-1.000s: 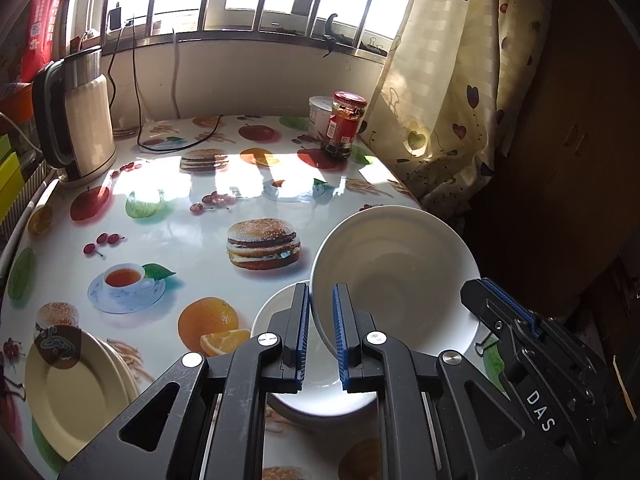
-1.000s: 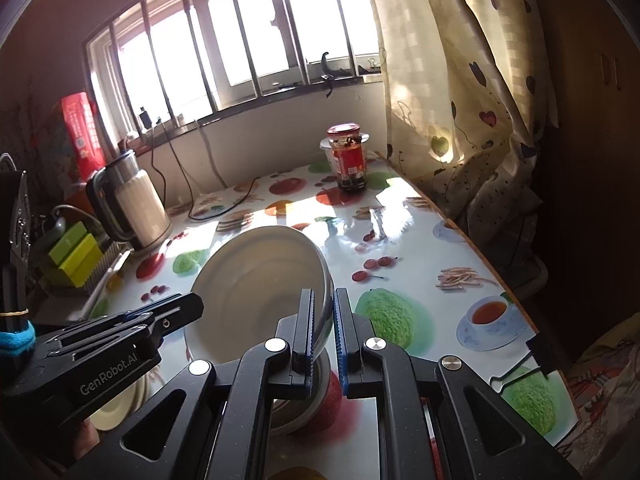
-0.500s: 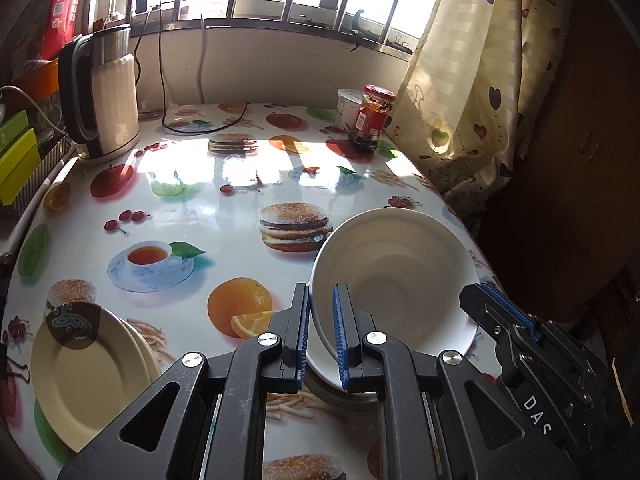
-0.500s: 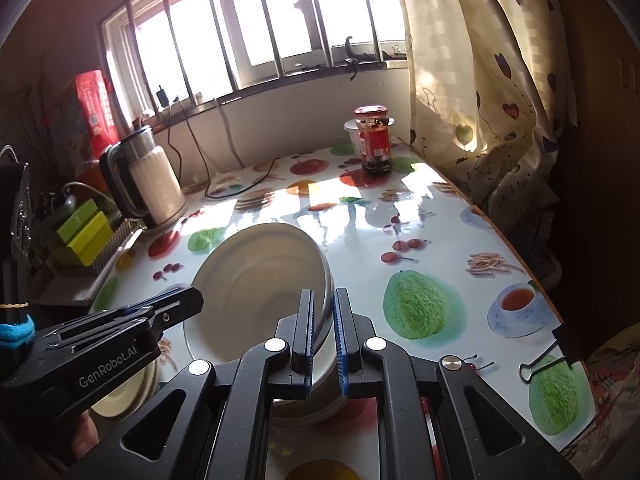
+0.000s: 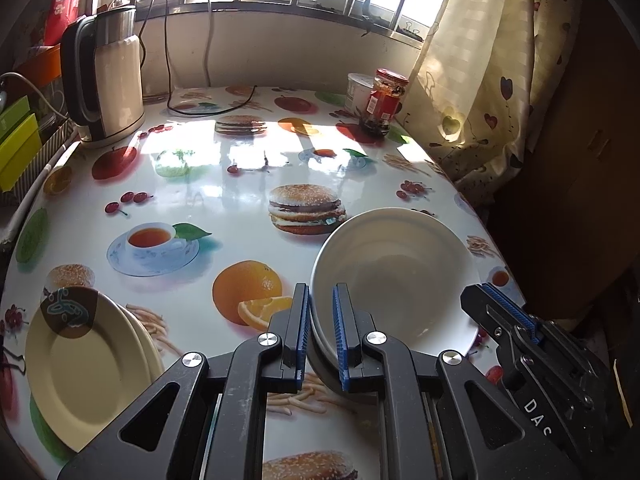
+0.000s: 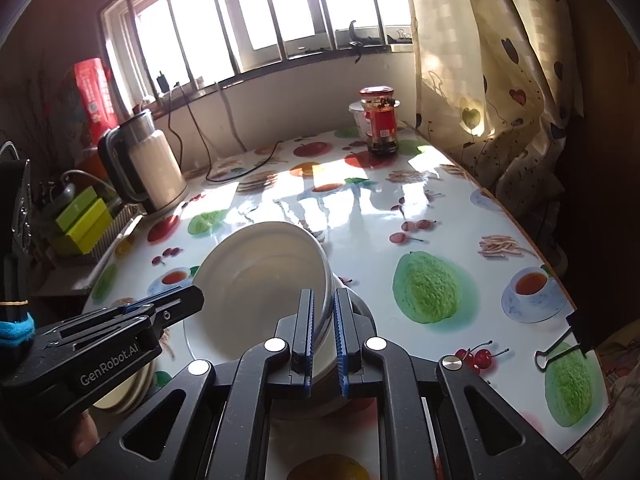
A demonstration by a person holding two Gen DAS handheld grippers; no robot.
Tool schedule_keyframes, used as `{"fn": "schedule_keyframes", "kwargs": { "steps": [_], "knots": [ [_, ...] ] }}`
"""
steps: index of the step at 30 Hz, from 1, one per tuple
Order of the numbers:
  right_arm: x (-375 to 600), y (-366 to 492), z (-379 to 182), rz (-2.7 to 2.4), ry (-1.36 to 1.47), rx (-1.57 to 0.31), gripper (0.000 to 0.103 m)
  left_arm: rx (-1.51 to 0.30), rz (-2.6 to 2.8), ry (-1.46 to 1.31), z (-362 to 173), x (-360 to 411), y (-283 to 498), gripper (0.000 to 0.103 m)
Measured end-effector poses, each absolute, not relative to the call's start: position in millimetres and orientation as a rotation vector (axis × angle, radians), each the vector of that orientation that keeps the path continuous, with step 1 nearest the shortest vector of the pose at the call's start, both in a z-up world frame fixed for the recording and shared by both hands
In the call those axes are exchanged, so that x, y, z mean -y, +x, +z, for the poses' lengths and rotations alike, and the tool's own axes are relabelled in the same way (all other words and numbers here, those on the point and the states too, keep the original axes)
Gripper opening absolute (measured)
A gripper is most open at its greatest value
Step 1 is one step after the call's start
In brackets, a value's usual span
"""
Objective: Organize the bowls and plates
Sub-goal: 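Open both tools to release the white bowl stack into the steel bowl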
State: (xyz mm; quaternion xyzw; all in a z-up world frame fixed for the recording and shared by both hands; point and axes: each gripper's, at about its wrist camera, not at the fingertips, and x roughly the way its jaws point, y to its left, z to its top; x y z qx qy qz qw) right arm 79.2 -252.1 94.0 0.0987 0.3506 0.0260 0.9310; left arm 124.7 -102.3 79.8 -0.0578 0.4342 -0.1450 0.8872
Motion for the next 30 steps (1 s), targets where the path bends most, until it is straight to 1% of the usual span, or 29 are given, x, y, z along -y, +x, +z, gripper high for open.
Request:
{"fn": "schedule_keyframes", "kwargs": {
  "steps": [30],
  "knots": [
    [255, 86, 81, 0.050, 0.209, -0.748, 0.011, -0.928, -0.302, -0.122, 72, 105, 130, 0.012]
  ]
}}
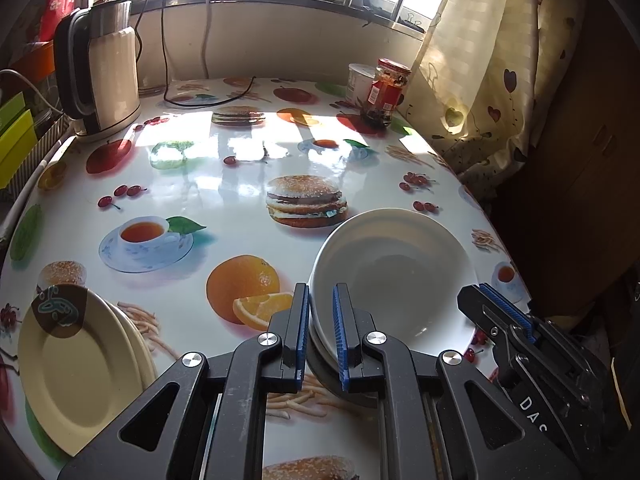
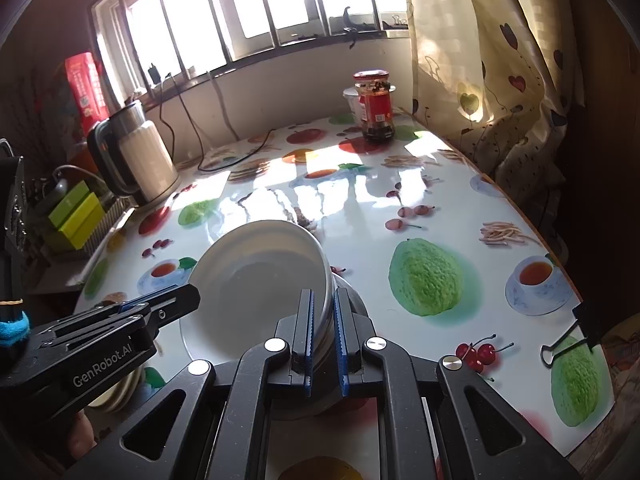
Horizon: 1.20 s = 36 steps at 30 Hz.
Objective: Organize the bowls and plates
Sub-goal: 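Open both tools to release the white bowl stack into the steel bowl, then move both tools down to the rim of the steel bowl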
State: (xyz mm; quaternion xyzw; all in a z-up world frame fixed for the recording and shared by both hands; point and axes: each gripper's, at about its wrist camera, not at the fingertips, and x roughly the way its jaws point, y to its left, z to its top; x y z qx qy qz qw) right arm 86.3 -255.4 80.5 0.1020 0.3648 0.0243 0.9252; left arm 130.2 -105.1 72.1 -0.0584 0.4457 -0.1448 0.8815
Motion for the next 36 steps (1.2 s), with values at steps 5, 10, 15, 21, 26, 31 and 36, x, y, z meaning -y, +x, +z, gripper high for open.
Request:
{"fn": "schedule_keyframes", "kwargs": {
  "steps": [5, 10, 15, 21, 26, 31, 36],
  "knots": [
    [256, 86, 80, 0.050, 0.211, -0.748, 0.013, -0.927, -0.302, -0.122, 72, 105, 130, 0.012],
    [256, 86, 80, 0.049, 0.210, -0.749, 0.013, -0.928, -0.304, -0.129, 72, 105, 130, 0.012],
    [256, 87, 79, 0.052, 0.211, -0.750, 0.015, -0.927, -0.304, -0.127, 72, 105, 131, 0.012],
    [256, 86, 79, 0.051, 0.212, -0.747, 0.022, -0.926, -0.308, -0.134, 73, 106, 132, 0.015],
    [256, 85, 81, 0.048, 0.215, -0.736, 0.032, -0.924, -0.311, -0.150, 73, 101, 132, 0.024],
    [259, 81, 85, 0.038, 0.216, -0.726, 0.035, -0.901, -0.329, -0.129, 75, 95, 127, 0.034],
    [267, 76, 88, 0.017, 0.228, -0.710, 0.040, -0.884, -0.325, -0.111, 76, 86, 123, 0.037]
  ]
}}
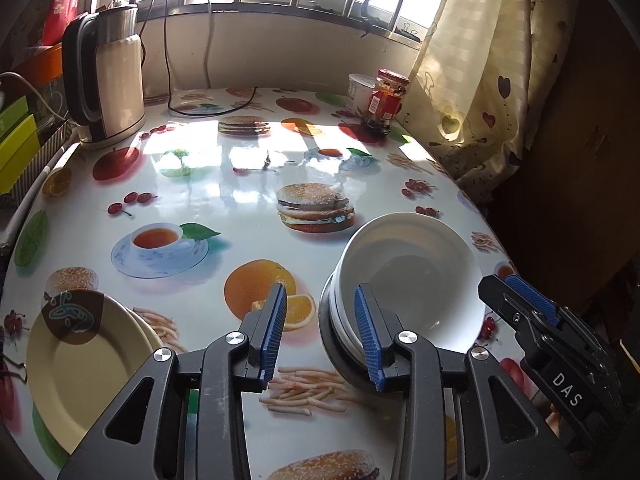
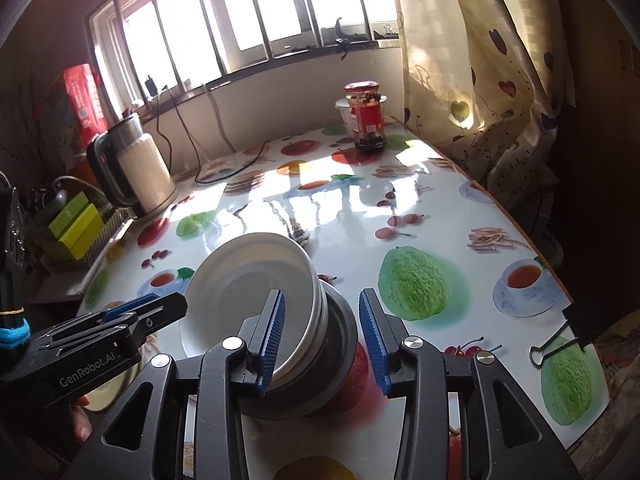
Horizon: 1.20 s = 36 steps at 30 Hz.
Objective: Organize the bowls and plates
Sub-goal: 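Move both tools down to the rim of the steel bowl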
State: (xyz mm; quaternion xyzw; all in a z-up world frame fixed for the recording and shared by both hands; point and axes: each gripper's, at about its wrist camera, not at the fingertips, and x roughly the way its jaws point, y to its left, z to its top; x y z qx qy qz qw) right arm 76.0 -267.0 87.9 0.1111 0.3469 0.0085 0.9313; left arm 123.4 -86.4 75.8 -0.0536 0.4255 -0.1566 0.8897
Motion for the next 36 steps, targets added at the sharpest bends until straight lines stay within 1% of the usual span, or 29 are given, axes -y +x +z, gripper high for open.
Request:
{"fn": "schedule_keyframes", "kwargs": {
  "steps": [9, 18, 21, 36],
  "knots": [
    [280, 67, 88, -0.017, 0.240, -0.706, 0.042, -0.851, -0.295, -0.078, 76, 74, 116, 0.037],
    [295, 61, 80, -0.056, 0.264, -0.723, 0.044, -0.855, -0.256, -0.028, 63, 68, 111, 0.037],
    [300, 62, 76, -0.067, 0.273, -0.732, 0.044, -0.880, -0.285, -0.087, 59, 63, 114, 0.037],
    [302, 75, 49, -0.031, 0.311, -0.804, 0.044, -0.944, -0.303, -0.123, 38, 67, 122, 0.037]
  ]
}}
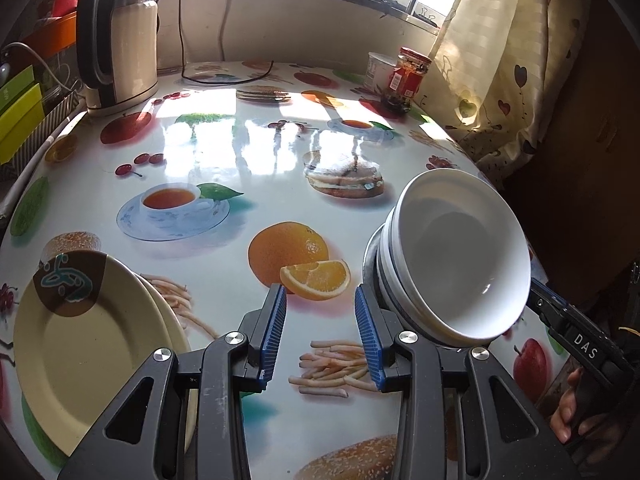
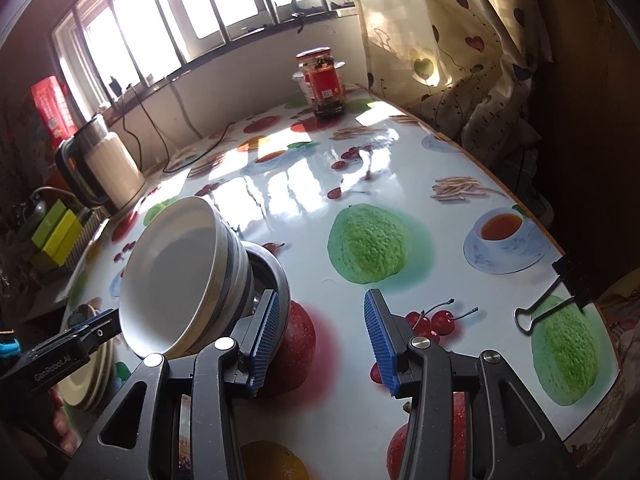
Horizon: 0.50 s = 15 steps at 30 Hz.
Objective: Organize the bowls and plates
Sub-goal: 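Move both tools down to the rim of the steel bowl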
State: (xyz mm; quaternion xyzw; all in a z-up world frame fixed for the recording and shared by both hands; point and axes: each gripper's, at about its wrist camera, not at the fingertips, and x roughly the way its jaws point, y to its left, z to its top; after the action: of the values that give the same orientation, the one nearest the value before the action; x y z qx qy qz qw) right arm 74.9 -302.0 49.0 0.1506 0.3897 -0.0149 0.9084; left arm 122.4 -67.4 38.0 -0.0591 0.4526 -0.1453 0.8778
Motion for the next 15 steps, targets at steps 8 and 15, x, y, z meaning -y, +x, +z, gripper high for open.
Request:
{"fn": "schedule_keyframes", "kwargs": {
  "steps": [8, 15],
  "knots": [
    [302, 81, 42, -0.014, 0.319, -0.827, 0.044, -0.971, -0.298, -0.115, 30, 70, 130, 0.037],
    [302, 85, 39, -0.003, 0.315, -0.839, 0.044, -0.982, -0.305, -0.093, 27, 77, 135, 0.037]
  ]
}}
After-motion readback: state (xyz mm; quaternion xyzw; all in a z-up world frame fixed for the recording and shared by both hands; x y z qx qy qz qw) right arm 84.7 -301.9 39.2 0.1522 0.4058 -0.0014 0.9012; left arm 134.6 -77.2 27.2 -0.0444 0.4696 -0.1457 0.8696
